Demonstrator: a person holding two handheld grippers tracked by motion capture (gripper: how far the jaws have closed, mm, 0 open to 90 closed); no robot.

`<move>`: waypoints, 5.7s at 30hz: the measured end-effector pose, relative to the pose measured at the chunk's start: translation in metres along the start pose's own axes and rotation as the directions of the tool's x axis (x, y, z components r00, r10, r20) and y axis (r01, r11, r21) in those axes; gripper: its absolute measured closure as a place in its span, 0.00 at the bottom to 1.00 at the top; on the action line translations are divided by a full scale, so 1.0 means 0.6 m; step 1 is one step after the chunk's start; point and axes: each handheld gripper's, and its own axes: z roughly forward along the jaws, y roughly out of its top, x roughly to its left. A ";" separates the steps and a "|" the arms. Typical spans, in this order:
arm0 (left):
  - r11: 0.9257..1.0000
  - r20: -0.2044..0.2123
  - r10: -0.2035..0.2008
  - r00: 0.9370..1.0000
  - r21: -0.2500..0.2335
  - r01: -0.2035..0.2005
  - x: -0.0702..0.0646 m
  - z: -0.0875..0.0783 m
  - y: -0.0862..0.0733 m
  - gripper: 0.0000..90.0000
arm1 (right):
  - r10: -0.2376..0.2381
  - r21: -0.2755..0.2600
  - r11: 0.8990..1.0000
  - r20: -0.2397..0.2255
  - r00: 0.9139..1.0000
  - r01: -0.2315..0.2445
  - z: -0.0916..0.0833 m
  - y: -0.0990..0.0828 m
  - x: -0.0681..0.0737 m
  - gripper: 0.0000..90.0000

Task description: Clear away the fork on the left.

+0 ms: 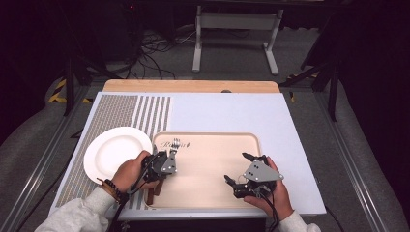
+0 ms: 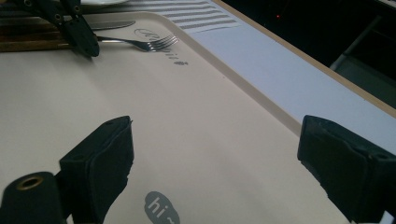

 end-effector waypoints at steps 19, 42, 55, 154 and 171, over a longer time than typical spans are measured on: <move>0.999 -0.013 -0.037 0.999 -0.029 0.037 -0.004 -0.012 -0.030 1.00 | -0.001 0.001 1.000 0.007 1.000 0.001 0.002 0.001 0.001 0.13; 0.985 -0.076 -0.057 0.995 -0.164 0.044 -0.004 -0.038 -0.038 0.99 | -0.003 -0.004 1.000 0.012 1.000 0.003 0.000 0.000 0.001 0.13; 0.964 -0.124 -0.086 0.989 -0.262 0.051 -0.003 -0.061 -0.046 0.97 | -0.010 -0.009 1.000 0.018 1.000 0.010 -0.002 0.000 0.001 0.13; 0.820 -0.249 -0.348 0.904 -0.547 0.165 -0.052 -0.134 -0.205 0.05 | 0.006 -0.064 0.998 0.058 0.998 -0.002 -0.004 0.008 -0.006 0.13; 0.826 -0.292 -0.384 0.876 -0.533 0.185 -0.064 -0.140 -0.235 0.08 | 0.008 -0.067 0.998 0.059 0.998 -0.004 0.003 0.014 -0.011 0.13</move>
